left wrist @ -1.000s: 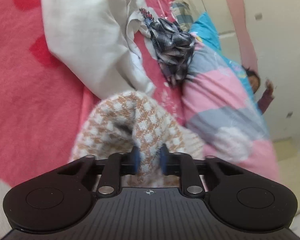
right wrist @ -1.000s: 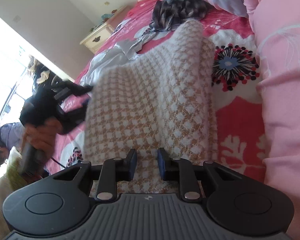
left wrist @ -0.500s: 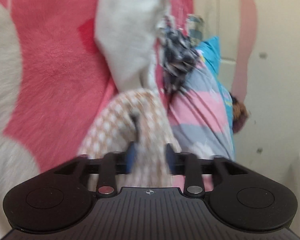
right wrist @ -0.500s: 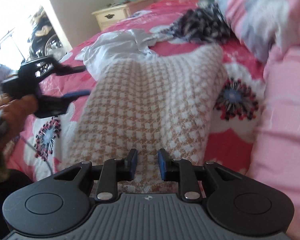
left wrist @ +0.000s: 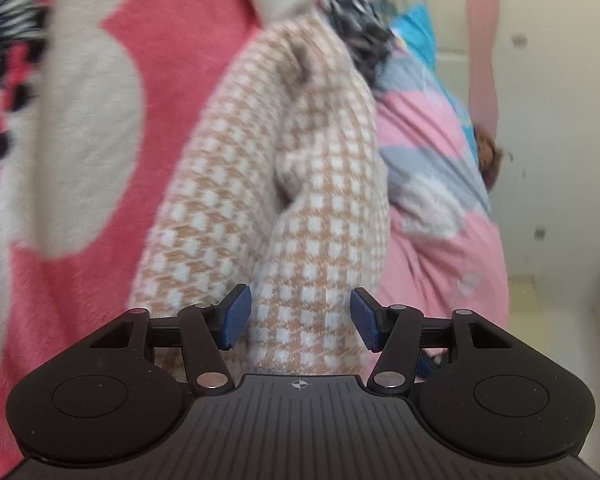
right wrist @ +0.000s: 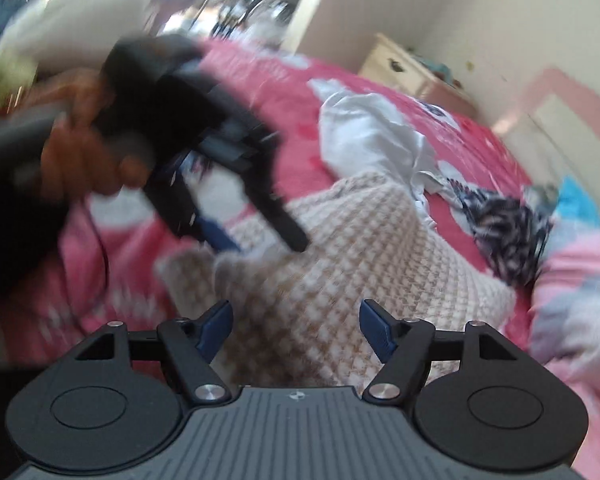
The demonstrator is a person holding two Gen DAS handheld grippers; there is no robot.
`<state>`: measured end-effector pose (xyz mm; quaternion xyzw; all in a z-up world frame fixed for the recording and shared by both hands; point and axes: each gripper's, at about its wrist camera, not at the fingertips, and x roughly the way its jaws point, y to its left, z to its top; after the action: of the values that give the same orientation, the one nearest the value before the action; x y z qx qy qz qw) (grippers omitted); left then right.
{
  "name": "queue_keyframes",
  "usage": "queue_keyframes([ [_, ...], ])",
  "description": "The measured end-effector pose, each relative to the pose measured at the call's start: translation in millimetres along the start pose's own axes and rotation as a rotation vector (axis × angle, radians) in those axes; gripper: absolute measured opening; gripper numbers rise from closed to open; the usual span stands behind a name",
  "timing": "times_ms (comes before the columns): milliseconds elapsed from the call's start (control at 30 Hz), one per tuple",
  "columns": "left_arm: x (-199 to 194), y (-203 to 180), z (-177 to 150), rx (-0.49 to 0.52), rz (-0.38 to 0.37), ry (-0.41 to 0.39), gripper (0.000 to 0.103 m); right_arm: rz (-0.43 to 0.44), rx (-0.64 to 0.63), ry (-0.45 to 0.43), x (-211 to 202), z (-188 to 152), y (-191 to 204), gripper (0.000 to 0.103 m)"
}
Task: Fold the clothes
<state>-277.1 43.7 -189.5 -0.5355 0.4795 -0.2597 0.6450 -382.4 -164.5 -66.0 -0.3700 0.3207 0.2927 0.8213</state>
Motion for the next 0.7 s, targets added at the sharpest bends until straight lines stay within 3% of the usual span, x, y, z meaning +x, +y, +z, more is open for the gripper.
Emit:
queue_keyframes([
  [67,6,-3,2,0.048,0.014,0.021,0.067,-0.032,-0.001,0.043,11,1,5,0.073],
  [167,10,3,0,0.010,-0.008,0.047,0.068,-0.040,0.030,0.070,22,4,9,0.073],
  [233,10,4,-1,0.009,-0.039,0.064,0.068,-0.060,0.017,0.078,26,7,17,0.082],
  [333,9,11,1,-0.039,-0.116,0.078,0.074,-0.119,-0.024,0.112,34,10,30,0.093],
  [467,10,18,6,-0.123,-0.221,0.096,0.077,-0.213,0.002,0.140,44,18,40,0.096],
  [567,11,10,5,-0.090,-0.249,0.092,0.079,-0.284,0.032,0.129,49,22,44,0.093],
  [633,9,8,4,-0.085,-0.273,0.082,0.079,-0.336,0.041,0.119,50,23,45,0.077],
  [700,7,8,6,-0.098,-0.304,0.068,0.079,-0.369,0.031,0.114,49,22,44,0.071],
])
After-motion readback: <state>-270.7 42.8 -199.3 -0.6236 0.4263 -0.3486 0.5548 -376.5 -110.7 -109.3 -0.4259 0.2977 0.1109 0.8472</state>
